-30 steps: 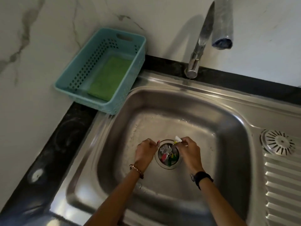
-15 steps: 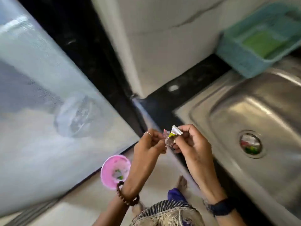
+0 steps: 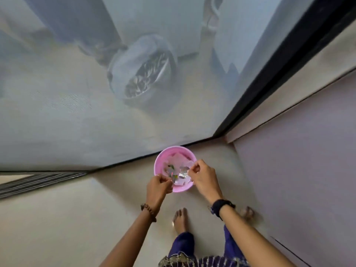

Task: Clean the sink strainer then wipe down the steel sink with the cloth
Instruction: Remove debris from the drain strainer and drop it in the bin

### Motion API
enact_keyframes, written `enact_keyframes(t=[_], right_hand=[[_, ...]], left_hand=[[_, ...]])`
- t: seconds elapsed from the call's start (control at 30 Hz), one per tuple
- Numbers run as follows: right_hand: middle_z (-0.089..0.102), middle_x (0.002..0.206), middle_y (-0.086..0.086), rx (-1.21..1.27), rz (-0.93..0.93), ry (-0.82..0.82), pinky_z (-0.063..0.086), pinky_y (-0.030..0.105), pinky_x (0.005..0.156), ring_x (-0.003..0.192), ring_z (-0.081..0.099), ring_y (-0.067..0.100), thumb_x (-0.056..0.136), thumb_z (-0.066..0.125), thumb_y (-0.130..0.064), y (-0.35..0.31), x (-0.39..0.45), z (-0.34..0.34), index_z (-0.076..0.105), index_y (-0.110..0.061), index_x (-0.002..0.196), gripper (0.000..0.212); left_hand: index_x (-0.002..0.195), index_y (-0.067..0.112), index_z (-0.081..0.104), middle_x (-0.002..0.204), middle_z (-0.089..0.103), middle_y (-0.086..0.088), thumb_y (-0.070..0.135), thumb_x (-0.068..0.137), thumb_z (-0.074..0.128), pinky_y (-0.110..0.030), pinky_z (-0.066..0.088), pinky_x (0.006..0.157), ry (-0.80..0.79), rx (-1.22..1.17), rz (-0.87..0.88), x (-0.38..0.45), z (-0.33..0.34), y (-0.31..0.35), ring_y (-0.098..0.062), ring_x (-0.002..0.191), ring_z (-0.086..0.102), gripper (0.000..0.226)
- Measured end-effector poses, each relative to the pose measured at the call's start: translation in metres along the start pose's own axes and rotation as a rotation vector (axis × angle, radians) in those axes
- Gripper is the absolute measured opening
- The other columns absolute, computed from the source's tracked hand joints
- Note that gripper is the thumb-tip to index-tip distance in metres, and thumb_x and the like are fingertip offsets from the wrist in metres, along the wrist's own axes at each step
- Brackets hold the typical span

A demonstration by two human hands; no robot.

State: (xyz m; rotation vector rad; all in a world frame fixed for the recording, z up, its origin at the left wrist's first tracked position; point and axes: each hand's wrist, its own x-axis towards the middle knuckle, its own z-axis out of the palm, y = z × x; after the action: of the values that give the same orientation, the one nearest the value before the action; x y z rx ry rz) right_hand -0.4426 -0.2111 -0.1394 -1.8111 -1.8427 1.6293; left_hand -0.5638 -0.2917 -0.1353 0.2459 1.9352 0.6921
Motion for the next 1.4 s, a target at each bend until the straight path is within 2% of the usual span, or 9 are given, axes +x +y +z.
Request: enact_keyframes(t=[0.17, 0.33, 0.47, 0.57, 0.73, 0.97, 1.07, 1.27, 1.4], right_hand=[[0.067, 0.093, 0.017, -0.110, 0.102, 0.009, 0.049, 0.031, 0.066, 0.082, 0.064, 0.033, 0.088, 0.046, -0.009, 0.083, 0.105, 0.093, 0.057, -0.005, 0.092, 0.012], [0.066, 0.094, 0.026, -0.014, 0.265, -0.043, 0.054, 0.054, 0.078, 0.081, 0.064, 0.041, 0.091, 0.037, -0.006, 0.138, 0.151, 0.133, 0.062, 0.004, 0.093, 0.027], [0.061, 0.068, 0.009, 0.362, 0.406, 0.041, 0.051, 0.028, 0.049, 0.048, 0.052, 0.018, 0.088, 0.043, -0.008, 0.121, 0.131, 0.113, 0.058, -0.011, 0.073, 0.021], [0.054, 0.054, 0.001, 0.643, 0.441, 0.045, 0.037, 0.015, 0.035, 0.035, 0.044, 0.009, 0.087, 0.046, -0.009, 0.073, 0.094, 0.067, 0.059, -0.011, 0.070, 0.021], [0.045, 0.040, -0.008, 0.987, 0.334, -0.005, 0.025, 0.015, 0.031, 0.030, 0.035, 0.005, 0.090, 0.042, -0.014, -0.022, 0.008, -0.050, 0.055, -0.013, 0.071, 0.023], [0.032, 0.045, -0.008, 1.280, -0.003, 0.150, 0.017, 0.016, 0.031, 0.031, 0.025, 0.004, 0.092, 0.035, -0.017, -0.106, -0.146, -0.243, 0.049, -0.015, 0.071, 0.024], [0.032, 0.043, -0.007, 1.367, -0.123, 0.271, 0.019, 0.014, 0.028, 0.029, 0.026, 0.003, 0.090, 0.036, -0.016, -0.104, -0.203, -0.311, 0.048, -0.014, 0.071, 0.023], [0.034, 0.039, -0.007, 1.566, -0.296, 0.529, 0.021, 0.012, 0.026, 0.026, 0.028, 0.003, 0.073, 0.045, -0.017, -0.044, -0.269, -0.436, 0.049, -0.014, 0.066, 0.008], [0.044, 0.042, -0.008, 1.376, -0.039, 0.865, 0.025, 0.013, 0.028, 0.030, 0.032, 0.003, 0.088, 0.044, -0.017, 0.044, -0.265, -0.501, 0.056, -0.015, 0.074, 0.019]], left_hand=[[0.083, -0.006, 0.066, 0.086, 0.069, -0.029, 0.016, 0.059, 0.049, -0.049, 0.054, 0.081, 0.045, 0.119, 0.011, 0.127, 0.030, -0.063, -0.040, 0.087, 0.065, 0.037], [0.119, -0.002, 0.051, 0.107, 0.062, -0.027, -0.002, 0.091, 0.039, -0.050, 0.056, 0.074, -0.028, 0.149, -0.068, 0.192, 0.049, -0.110, -0.034, 0.069, 0.061, 0.031], [0.109, -0.005, 0.051, 0.083, 0.059, -0.019, 0.003, 0.094, 0.038, -0.021, 0.052, 0.045, -0.073, -0.078, -0.158, 0.161, 0.049, -0.093, -0.021, 0.053, 0.056, 0.021], [0.096, 0.002, 0.055, 0.069, 0.056, -0.007, 0.008, 0.093, 0.044, -0.016, 0.046, 0.038, -0.174, -0.293, -0.198, 0.104, 0.051, -0.037, -0.013, 0.047, 0.055, 0.013], [0.073, 0.010, 0.057, 0.044, 0.052, 0.003, 0.009, 0.088, 0.047, -0.015, 0.040, 0.035, -0.452, -0.516, -0.202, -0.012, 0.051, 0.074, -0.008, 0.034, 0.047, 0.018], [0.066, 0.017, 0.051, 0.039, 0.037, 0.006, 0.013, 0.086, 0.040, -0.013, 0.027, 0.031, -0.819, -0.473, 0.021, -0.188, 0.083, 0.220, -0.007, 0.029, 0.031, 0.023], [0.061, 0.017, 0.046, 0.038, 0.035, 0.006, 0.015, 0.087, 0.038, -0.014, 0.027, 0.032, -0.953, -0.365, 0.116, -0.255, 0.134, 0.263, -0.007, 0.030, 0.031, 0.027], [0.054, 0.017, 0.042, 0.032, 0.032, 0.005, 0.021, 0.092, 0.036, -0.012, 0.026, 0.030, -1.107, -0.145, 0.062, -0.341, 0.272, 0.306, -0.007, 0.026, 0.031, 0.039], [0.061, 0.015, 0.049, 0.030, 0.040, 0.005, 0.018, 0.092, 0.041, -0.010, 0.030, 0.032, -1.045, 0.214, 0.236, -0.350, 0.377, 0.310, -0.005, 0.025, 0.039, 0.032]])
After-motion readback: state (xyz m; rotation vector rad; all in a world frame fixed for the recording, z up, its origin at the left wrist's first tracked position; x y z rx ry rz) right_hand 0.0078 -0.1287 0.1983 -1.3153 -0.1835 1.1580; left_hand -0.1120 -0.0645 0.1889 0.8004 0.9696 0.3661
